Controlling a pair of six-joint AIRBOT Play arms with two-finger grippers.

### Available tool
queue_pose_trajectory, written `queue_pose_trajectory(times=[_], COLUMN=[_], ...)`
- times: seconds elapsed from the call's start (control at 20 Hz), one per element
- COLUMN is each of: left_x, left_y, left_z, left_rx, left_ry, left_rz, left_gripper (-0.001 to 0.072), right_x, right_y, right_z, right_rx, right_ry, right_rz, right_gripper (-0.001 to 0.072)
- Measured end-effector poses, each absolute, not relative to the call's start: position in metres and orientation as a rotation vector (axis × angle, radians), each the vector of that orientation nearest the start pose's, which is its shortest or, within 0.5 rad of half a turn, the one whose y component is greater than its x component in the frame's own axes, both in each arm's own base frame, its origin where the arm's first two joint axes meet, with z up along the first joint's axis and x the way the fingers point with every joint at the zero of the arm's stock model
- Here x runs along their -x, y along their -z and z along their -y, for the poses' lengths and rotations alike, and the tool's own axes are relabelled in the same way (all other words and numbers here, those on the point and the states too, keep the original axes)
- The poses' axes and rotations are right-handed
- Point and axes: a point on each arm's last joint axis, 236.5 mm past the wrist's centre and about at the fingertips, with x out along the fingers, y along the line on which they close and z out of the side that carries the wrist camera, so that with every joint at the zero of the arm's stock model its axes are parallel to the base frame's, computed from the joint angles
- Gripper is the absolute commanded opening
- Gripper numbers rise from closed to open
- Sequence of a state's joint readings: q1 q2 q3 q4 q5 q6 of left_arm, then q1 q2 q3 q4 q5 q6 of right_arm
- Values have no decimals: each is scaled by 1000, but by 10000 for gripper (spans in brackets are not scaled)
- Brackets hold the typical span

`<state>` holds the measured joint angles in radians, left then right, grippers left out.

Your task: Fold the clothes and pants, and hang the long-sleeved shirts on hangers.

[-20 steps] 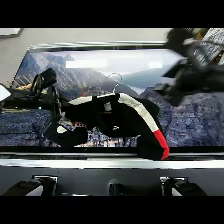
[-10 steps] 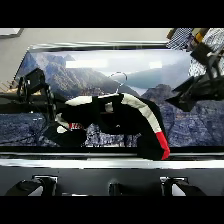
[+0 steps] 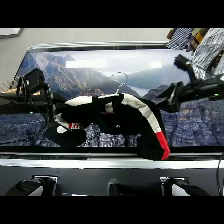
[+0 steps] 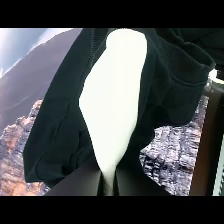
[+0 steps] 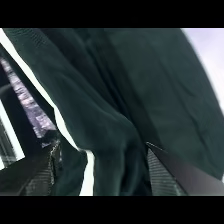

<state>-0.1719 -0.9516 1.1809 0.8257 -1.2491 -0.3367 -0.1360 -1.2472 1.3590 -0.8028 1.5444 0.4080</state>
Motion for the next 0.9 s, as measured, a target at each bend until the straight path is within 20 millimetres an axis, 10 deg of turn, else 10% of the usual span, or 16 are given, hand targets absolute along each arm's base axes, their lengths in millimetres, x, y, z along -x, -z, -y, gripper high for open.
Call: queue_pose_trajectory(times=[0.2, 0.4, 0.5, 0.9], left_x=[-300, -303, -302, -316], left_y=[-185, -187, -186, -194], left_z=[206, 206, 206, 205], left_rx=[-582, -570, -576, -507], left_ry=[1150, 1135, 1140, 1066], left_rz=[-448, -448, -449, -444], left_gripper=[29, 31, 61, 626], right_x=[-353, -348, -346, -325], right_y=[-106, -93, -92, -121], right_z=[-139, -145, -146, -135], right_rx=[382, 419, 422, 539], right_ry=[-1186, -1233, -1243, -1201], right_rz=[-844, -870, -874, -847], right_gripper=[478, 40, 37, 32])
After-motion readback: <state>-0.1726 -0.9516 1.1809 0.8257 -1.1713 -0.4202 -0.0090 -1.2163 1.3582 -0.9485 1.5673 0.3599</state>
